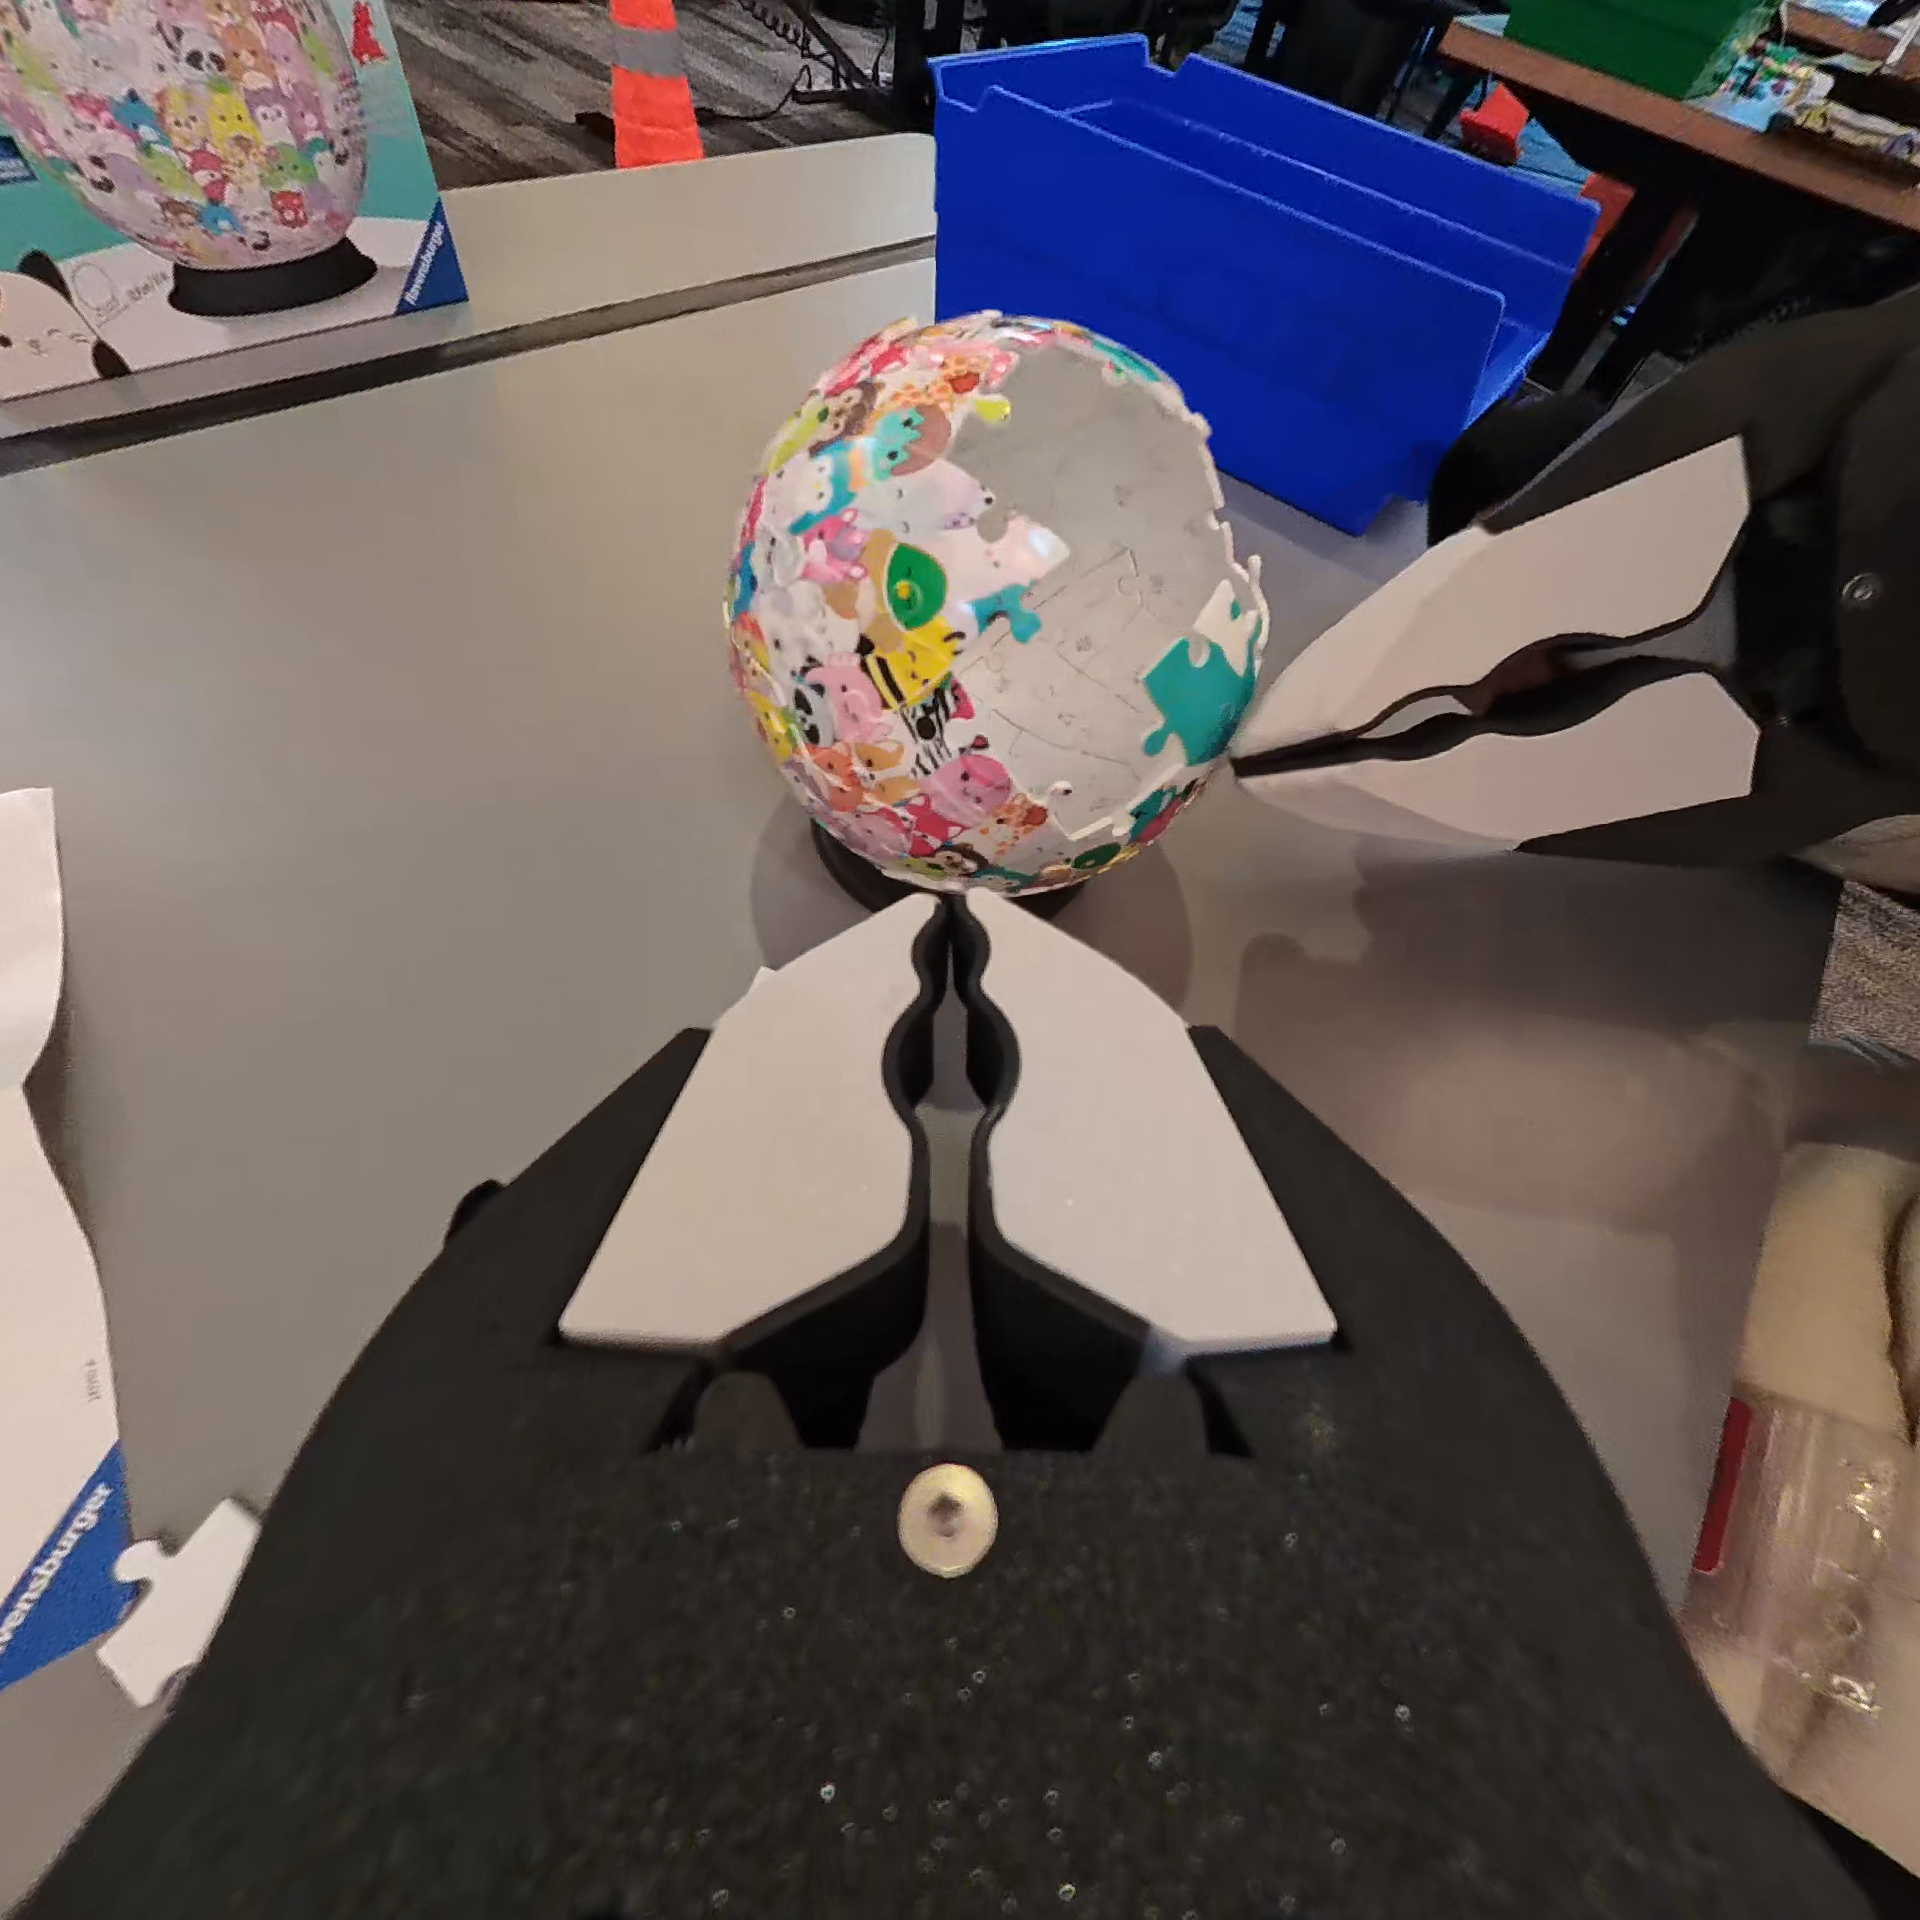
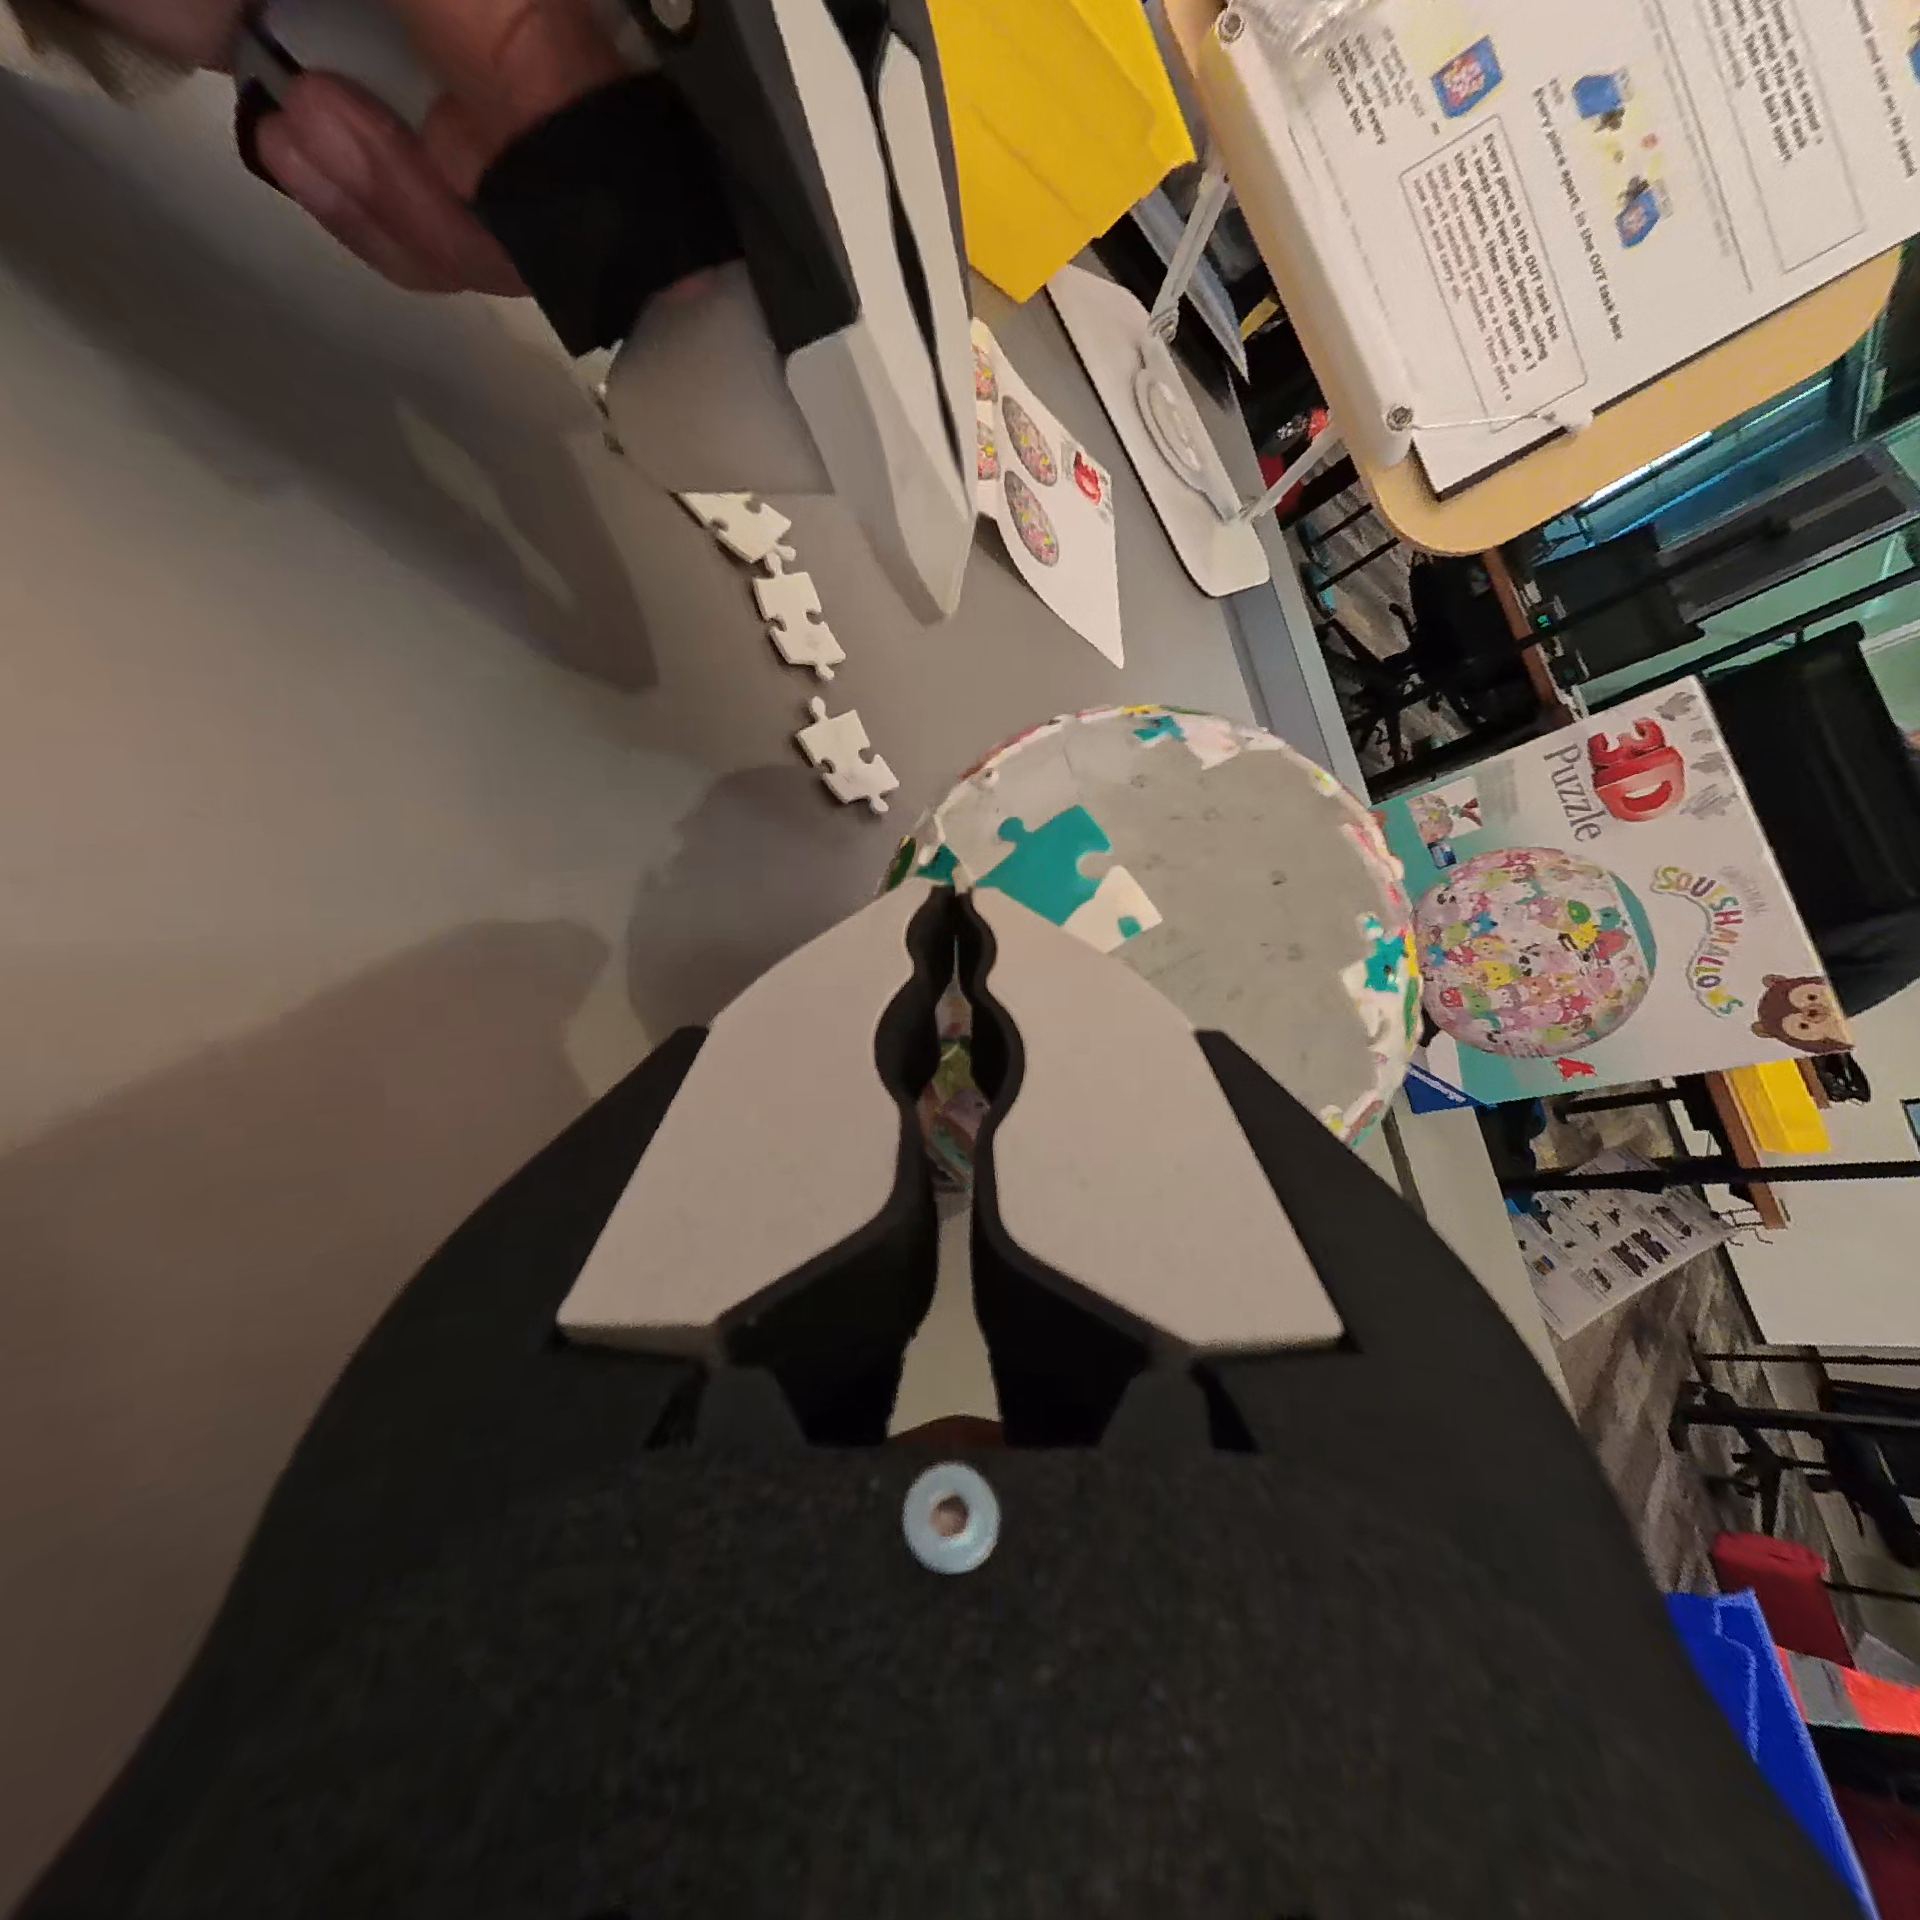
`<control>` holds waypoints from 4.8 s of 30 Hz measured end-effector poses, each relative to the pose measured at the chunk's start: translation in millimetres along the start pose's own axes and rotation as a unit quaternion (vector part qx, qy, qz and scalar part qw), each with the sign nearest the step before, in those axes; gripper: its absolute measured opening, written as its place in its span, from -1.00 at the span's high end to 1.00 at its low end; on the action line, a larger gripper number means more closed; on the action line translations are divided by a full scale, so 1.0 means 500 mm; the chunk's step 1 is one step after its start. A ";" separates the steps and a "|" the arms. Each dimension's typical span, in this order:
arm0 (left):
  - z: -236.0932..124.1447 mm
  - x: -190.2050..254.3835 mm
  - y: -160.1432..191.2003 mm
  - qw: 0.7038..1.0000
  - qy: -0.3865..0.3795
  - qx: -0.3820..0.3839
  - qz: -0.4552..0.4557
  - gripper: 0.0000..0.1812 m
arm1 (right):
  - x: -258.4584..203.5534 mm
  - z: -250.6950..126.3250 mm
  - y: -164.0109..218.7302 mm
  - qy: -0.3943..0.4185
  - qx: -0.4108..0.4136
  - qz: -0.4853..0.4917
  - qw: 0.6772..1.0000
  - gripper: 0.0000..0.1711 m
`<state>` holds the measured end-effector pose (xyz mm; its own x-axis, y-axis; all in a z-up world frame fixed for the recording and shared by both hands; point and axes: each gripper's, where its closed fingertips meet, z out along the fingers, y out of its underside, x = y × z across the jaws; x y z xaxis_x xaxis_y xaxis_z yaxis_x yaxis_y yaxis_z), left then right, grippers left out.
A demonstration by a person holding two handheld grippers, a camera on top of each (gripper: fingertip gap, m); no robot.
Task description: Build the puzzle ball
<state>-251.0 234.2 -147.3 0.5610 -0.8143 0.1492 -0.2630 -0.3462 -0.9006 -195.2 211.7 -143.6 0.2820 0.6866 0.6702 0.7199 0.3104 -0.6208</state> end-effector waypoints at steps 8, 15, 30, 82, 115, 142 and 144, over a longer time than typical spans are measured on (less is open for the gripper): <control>-0.002 -0.009 0.003 1.000 -0.015 -0.007 0.016 1.00 | -0.006 0.002 0.000 -0.010 0.002 0.000 1.000 1.00; -0.040 -0.085 0.025 0.995 -0.081 -0.048 0.044 1.00 | -0.009 -0.001 0.000 -0.012 0.000 -0.002 1.000 1.00; -0.286 -0.216 0.197 0.967 -0.197 -0.150 0.060 0.57 | -0.078 -0.075 -0.012 -0.144 0.070 0.228 0.960 0.90; -0.114 0.289 -0.022 0.723 0.513 -0.054 -0.460 0.69 | -0.085 -0.183 -0.170 -0.294 0.264 0.248 0.884 0.81; -0.111 0.177 -0.011 0.912 0.333 0.012 -0.240 0.96 | -0.064 -0.073 -0.162 -0.434 0.097 0.444 0.778 0.97; -0.053 0.201 -0.048 0.869 0.368 0.088 -0.319 0.99 | -0.036 -0.136 -0.063 -0.266 0.220 0.421 0.839 0.91; -0.049 0.209 -0.045 0.868 0.372 0.080 -0.318 0.99 | -0.038 -0.138 -0.070 -0.272 0.228 0.432 0.829 0.91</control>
<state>-205.7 145.5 -101.6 -0.1262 -0.5774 0.8066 0.0600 -0.8161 -0.5748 -182.0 142.6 -106.6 0.1508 0.9388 -0.3097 0.0496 -0.3201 -0.9461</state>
